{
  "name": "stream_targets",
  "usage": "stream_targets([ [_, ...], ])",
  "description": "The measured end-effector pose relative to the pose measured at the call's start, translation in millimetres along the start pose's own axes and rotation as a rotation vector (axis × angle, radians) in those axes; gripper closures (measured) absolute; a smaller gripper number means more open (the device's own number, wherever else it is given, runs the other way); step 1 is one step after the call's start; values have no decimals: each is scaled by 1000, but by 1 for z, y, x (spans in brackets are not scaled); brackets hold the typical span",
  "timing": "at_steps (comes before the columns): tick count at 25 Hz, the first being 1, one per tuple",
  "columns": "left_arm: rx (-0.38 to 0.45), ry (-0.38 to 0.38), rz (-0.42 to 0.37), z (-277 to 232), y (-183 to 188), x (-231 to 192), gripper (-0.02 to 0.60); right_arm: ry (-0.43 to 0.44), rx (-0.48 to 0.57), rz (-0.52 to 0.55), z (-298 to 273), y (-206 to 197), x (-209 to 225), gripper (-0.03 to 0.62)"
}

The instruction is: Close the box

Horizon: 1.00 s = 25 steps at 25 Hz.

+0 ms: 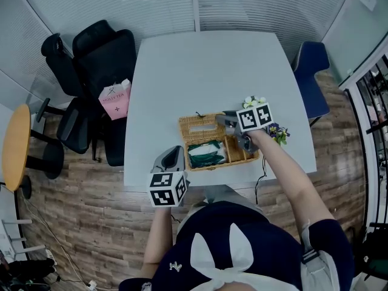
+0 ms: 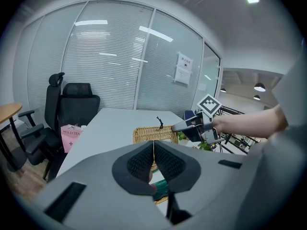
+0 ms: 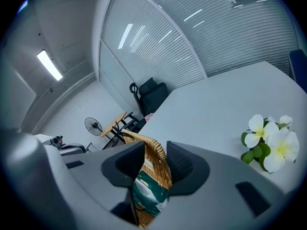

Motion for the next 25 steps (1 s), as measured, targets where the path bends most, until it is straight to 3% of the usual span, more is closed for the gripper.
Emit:
stream_targets([
  [25,-5,-11,3,12,-13,9,558,-9,17,40,11,-10,-12,444],
])
Point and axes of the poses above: the fingertips, and each gripper's own axes: z backward along the fingers, x to its right, y out of its top, the point moved 1 cm from there along z, backward along the fingers, and after that the axes turned 1 degree about -z, right-handed, at the moved point
